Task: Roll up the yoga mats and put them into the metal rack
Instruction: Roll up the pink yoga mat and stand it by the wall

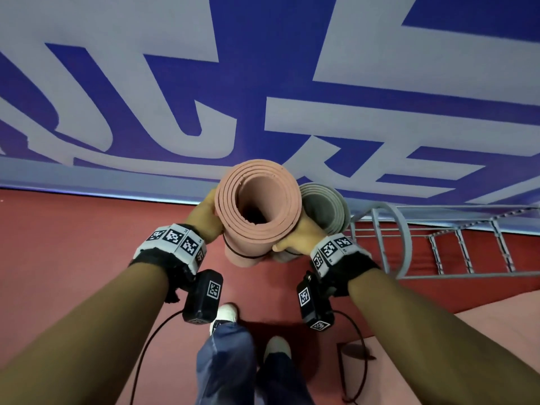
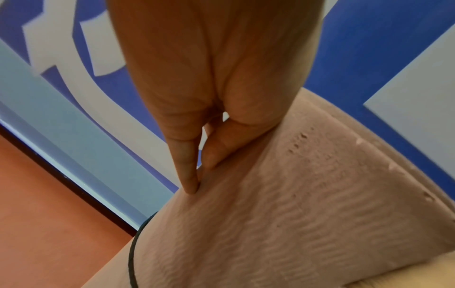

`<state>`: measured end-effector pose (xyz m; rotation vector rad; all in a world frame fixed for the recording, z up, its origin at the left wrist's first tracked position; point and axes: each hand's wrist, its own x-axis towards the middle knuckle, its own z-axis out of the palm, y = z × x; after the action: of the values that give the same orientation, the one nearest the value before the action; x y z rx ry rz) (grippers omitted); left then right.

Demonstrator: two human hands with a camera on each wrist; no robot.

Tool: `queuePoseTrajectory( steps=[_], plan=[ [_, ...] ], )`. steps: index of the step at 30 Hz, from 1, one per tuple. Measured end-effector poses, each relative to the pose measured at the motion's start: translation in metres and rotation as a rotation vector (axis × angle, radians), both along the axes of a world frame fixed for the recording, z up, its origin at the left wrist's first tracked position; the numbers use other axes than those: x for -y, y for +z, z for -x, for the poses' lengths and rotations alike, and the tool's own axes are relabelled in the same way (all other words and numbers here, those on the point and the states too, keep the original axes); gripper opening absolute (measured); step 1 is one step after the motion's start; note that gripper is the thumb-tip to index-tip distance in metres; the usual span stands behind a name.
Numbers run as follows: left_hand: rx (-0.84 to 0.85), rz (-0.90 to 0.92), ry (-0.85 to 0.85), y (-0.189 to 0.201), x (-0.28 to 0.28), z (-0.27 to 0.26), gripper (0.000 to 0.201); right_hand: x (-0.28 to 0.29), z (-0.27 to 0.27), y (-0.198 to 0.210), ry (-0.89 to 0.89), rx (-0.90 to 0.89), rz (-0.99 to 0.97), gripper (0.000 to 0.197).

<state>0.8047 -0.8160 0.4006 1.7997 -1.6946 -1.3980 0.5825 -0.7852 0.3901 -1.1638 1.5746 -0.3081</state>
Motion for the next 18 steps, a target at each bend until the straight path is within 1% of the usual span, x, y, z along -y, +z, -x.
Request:
queuePoseTrajectory(
  steps=[4, 8, 9, 10, 13, 15, 17, 18],
  plan=[
    [-0.020, 0.003, -0.055, -0.021, 0.023, 0.001, 0.073, 0.016, -0.005, -0.021, 0.000, -0.028, -0.025, 0.113],
    [0.048, -0.041, 0.017, -0.036, 0.042, 0.003, 0.067, 0.029, -0.009, -0.034, -0.053, -0.043, -0.015, 0.120],
    [0.043, -0.053, 0.039, -0.040, 0.047, 0.003, 0.067, 0.032, -0.010, -0.037, -0.069, -0.054, -0.003, 0.122],
    [0.011, -0.077, 0.063, -0.045, 0.053, 0.004, 0.066, 0.036, -0.010, -0.040, -0.080, -0.065, 0.015, 0.123],
    [-0.165, -0.168, 0.149, -0.051, 0.062, 0.004, 0.061, 0.042, -0.008, -0.044, -0.056, -0.117, 0.107, 0.122],
    [-0.226, -0.199, 0.182, -0.054, 0.070, 0.003, 0.059, 0.045, -0.008, -0.047, -0.041, -0.131, 0.127, 0.124],
    [-0.246, -0.216, 0.211, -0.055, 0.074, 0.003, 0.055, 0.047, -0.010, -0.046, -0.028, -0.139, 0.133, 0.126],
    [-0.238, -0.228, 0.218, -0.056, 0.075, 0.003, 0.054, 0.049, -0.011, -0.046, -0.011, -0.161, 0.139, 0.123]
  ],
)
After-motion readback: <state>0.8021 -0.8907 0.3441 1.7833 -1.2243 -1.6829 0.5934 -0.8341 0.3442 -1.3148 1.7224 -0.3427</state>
